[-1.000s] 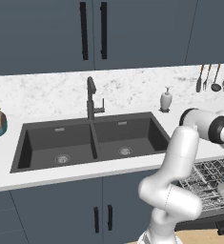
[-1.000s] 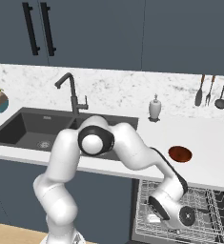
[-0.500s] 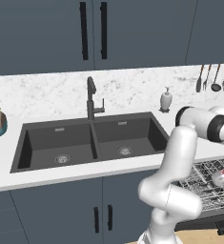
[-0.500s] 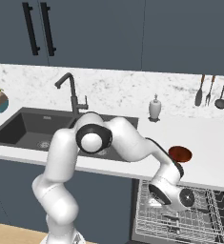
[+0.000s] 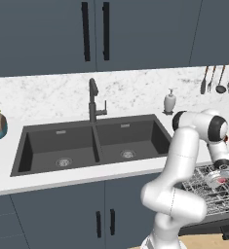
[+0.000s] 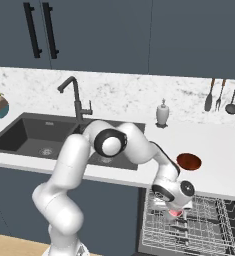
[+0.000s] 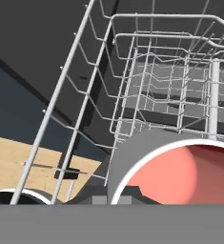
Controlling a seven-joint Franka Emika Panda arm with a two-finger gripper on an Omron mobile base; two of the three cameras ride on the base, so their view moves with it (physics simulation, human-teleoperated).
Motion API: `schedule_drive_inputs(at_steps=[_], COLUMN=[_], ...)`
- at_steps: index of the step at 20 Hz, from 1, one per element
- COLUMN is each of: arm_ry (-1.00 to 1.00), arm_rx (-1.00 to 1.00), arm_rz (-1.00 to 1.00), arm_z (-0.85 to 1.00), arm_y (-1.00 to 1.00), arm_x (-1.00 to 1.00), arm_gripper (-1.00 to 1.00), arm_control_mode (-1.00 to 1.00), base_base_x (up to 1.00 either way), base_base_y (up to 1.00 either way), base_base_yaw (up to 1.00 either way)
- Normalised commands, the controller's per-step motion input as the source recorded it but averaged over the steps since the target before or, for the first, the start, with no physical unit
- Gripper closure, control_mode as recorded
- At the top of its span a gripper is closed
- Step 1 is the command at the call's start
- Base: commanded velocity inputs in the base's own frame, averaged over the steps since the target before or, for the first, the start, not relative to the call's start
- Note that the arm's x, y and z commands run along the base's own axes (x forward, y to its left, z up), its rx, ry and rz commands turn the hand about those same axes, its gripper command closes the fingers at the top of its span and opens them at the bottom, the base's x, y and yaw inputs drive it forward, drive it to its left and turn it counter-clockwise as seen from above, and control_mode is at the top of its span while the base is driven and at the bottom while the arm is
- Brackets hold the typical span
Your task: Pick up the cup and bowl from the counter, place them in the dishwasher, and close the dishwasher door.
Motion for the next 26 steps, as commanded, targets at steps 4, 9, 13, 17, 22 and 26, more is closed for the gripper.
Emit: schedule_drive_inputs(at_steps=[4,9,13,17,22,26], arm_ry=[0.09,0.01,0.0,-0.01,-0.07,0.0], arm_rx=[0.0,0.0,0.02,0.11,0.11,0.0], arm_rz=[0.0,0.0,0.0,0.0,0.0,0.0], arm_z=[-0.43,-0.28,-0.18,-0.11,-0.24,0.0], arm_y=[-0.07,-0.12,-0.35,-0.48,-0.27,0.0], arm_x=[0.01,0.0,-0.02,-0.16,-0.34,-0.03], arm_gripper=[1.0,1.0,1.0,1.0,1.0,-1.0], arm_control_mode=[-1.0,-1.0,-1.0,-1.0,-1.0,-1.0], base_base_x=[0.0,0.0,0.0,0.0,0.0,0.0], base_base_y=[0.0,0.0,0.0,0.0,0.0,0.0], base_base_yaw=[0.0,0.0,0.0,0.0,0.0,0.0])
